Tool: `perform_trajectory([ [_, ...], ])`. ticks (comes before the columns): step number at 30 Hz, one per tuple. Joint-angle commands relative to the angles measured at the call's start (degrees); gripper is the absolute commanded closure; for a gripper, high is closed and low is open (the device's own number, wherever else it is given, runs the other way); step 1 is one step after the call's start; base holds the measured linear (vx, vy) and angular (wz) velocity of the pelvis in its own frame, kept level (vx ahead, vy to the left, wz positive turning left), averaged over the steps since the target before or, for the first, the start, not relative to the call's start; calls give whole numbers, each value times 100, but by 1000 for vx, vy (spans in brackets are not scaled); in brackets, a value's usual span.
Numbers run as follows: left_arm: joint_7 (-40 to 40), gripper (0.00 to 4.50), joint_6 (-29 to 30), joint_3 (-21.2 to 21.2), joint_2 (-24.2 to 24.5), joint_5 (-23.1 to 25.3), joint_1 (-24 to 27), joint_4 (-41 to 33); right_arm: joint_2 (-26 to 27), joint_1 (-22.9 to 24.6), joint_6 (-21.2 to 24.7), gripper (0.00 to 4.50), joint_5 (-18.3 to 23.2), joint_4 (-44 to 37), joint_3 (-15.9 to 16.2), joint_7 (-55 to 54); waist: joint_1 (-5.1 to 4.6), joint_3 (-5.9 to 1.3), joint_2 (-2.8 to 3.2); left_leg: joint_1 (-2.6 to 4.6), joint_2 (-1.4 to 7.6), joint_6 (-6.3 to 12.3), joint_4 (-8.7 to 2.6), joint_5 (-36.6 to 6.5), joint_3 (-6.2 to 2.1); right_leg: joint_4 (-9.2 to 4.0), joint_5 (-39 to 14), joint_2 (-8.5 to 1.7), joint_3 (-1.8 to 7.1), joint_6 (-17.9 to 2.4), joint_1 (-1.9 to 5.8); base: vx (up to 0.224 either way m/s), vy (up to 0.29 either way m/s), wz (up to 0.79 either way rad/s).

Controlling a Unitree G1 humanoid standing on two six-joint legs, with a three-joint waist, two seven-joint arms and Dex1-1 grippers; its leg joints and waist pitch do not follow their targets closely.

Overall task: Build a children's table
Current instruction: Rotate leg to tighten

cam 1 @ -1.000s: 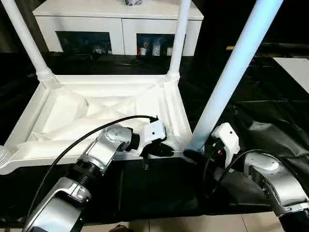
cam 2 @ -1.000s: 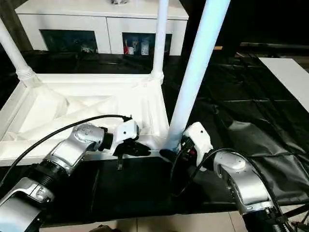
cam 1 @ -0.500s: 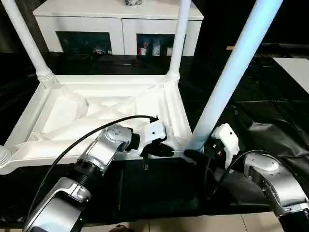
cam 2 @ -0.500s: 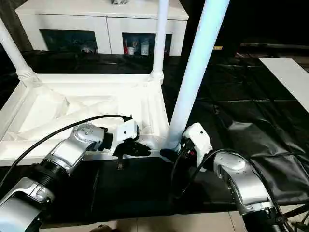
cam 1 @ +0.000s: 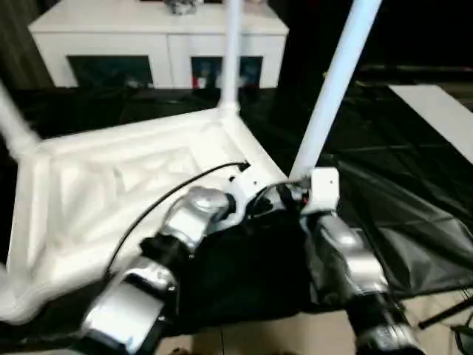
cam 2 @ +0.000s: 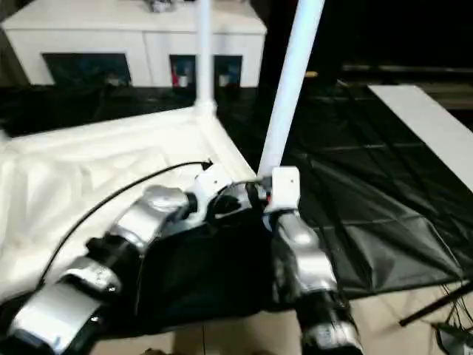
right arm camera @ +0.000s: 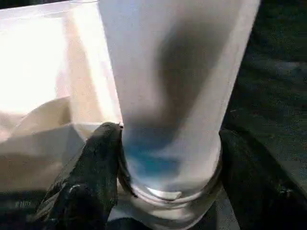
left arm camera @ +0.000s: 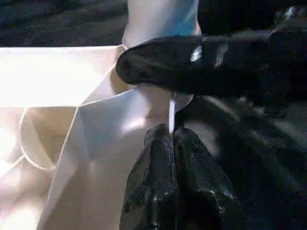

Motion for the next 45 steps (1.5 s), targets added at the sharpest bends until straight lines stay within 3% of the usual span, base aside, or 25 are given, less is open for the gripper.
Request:
perform_trajectory([
  [1, 795, 450, -118, 199, -69, 61, -219, 197, 329, -32, -72, 183, -19, 212, 236, -97, -17, -356, 21, 284, 508, -556, -607, -2676, -403, -425, -1725, -367, 138, -978, 26, 0, 0, 0],
  [3, 716, 450, -320, 151, -88, 117, -257, 215, 352, -76, -304, 183, -104, 82, 277, -5, 20, -371, 12, 248, 509, -374, -596, -2326, -372, -409, -1402, -384, 152, -1008, 69, 0, 0, 0],
  [4, 607, 450, -410, 116, -76, 147, -262, 217, 344, -44, -401, 148, -118, -17, 240, 3, 46, -382, 9, 237, 519, -262, -589, -2103, -357, -389, -1210, -392, 155, -1034, 90, 0, 0, 0],
  [5, 474, 450, -547, 58, -40, 188, -249, 204, 326, 20, -404, 148, -100, -155, 186, -3, 65, -389, 5, 232, 526, -139, -577, -1908, -348, -375, -1085, -375, 152, -1060, 98, 0, 0, 0],
  [7, 345, 450, -675, 0, -4, 222, -237, 206, 288, 80, -419, 108, -113, -261, 145, -61, 96, -396, 1, 240, 531, -20, -558, -1741, -324, -365, -1036, -377, 156, -1109, 97, 0, 0, 0],
  [10, 37, 450, -1010, -78, 62, 236, -224, 300, 81, 327, -471, 96, -235, -623, 87, -179, 123, -412, -6, 171, 534, 140, -556, -1375, -334, -321, -864, -395, 152, -1125, 158, 0, 0, 0],
  [14, -310, 450, -1503, -286, 170, 374, -163, 353, -171, 798, -263, 62, -347, -1399, -28, -267, 226, -416, 10, 247, 550, 318, -526, -937, -293, -272, -324, -342, 144, -1216, 130, 0, 0, 0],
  [16, -295, 450, -1790, -336, 181, 446, -150, 390, -290, 1155, -124, 62, -317, -1969, -159, -230, 260, -400, 15, 228, 556, 372, -536, -970, -294, -284, -350, -350, 148, -1214, 147, 0, 0, 0],
  [19, -445, 450, -2286, -405, 164, 493, -120, 398, -504, 1682, -36, 62, -318, -2666, -220, -16, 330, -388, 15, 269, 580, 252, -567, -1256, -303, -308, -670, -352, 152, -1127, 123, 0, 0, 0],
  [22, -416, 450, -2671, -329, 111, 420, -97, 451, -645, 1983, 13, 62, -348, -2946, -251, 41, 330, -376, 22, 273, 576, 122, -586, -1498, -301, -329, -885, -356, 155, -1090, 101, 0, 0, 0],
  [26, -406, 450, -3020, -289, 151, 375, -45, 414, -795, 2282, 139, 62, -237, -3144, -325, 136, 320, -361, -3, 228, 564, 84, -590, -1712, -321, -373, -1225, -387, 169, -986, 114, 0, 0, 0],
  [29, -759, 450, -2714, -175, 284, 202, 55, 245, -831, 2356, 245, 62, -132, -3335, -346, 274, 292, -356, -11, 222, 556, 77, -597, -1745, -330, -378, -1372, -389, 159, -967, 111, 0, 0, 0],
  [31, -1098, 396, -2454, -89, 395, 5, 187, -24, -879, 2349, 236, 59, -93, -3398, -341, 380, 273, -355, -15, 200, 569, 94, -601, -1702, -338, -359, -1345, -407, 158, -1018, 128, 0, 0, 0],
  [34, -1641, 393, -1905, 86, 679, -426, 546, -835, -965, 2301, 256, 59, -39, -3488, -340, 484, 223, -356, -22, 214, 568, 148, -593, -1605, -317, -332, -1172, -378, 150, -1110, 100, 0, 0, 0],
  [35, -1721, 393, -1716, 155, 752, -562, 633, -1085, -995, 2288, 264, 59, -19, -3498, -320, 521, 197, -352, -31, 189, 571, 186, -593, -1558, -317, -321, -1121, -386, 151, -1161, 120, 0, 0, 0],
  [36, -1760, 355, -1600, 198, 795, -645, 686, -1238, -1013, 2287, 271, 59, -11, -3511, -301, 544, 196, -358, -22, 200, 576, 187, -584, -1542, -314, -307, -1083, -391, 152, -1192, 119, 0, 0, 0],
  [39, -1709, 353, -1404, 228, 954, -624, 776, -1539, -1054, 2281, 281, 59, -38, -3539, -248, 645, 182, -352, -6, 209, 559, 226, -577, -1482, -300, -314, -1093, -354, 153, -1178, 105, 0, 0, 0],
  [40, -1663, 334, -972, 272, 1133, -573, 841, -1821, -1082, 2277, 276, 59, -50, -3564, -184, 743, 176, -354, -5, 224, 562, 185, -576, -1510, -296, -296, -1103, -346, 152, -1170, 105, 0, 0, 0],
  [41, -1592, 334, -759, 306, 1232, -501, 872, -1960, -1099, 2277, 281, 59, -54, -3582, -148, 803, 184, -348, 6, 227, 576, 174, -588, -1518, -311, -303, -1134, -358, 155, -1158, 106, 0, 0, 0],
  [43, -1045, 334, 207, 552, 1620, -83, 978, -2464, -1170, 2297, 298, 59, -75, -3670, 14, 1048, 146, -332, -2, 214, 576, 67, -593, -1590, -323, -296, -1277, -347, 159, -1072, 112, 0, 0, 0],
  [45, -728, 334, 466, 694, 1706, 82, 984, -2543, -1175, 2311, 300, 59, -59, -3700, 52, 1113, 138, -331, 2, 231, 565, 43, -584, -1611, -316, -316, -1376, -342, 167, -1024, 93, 0, 0, 0],
])
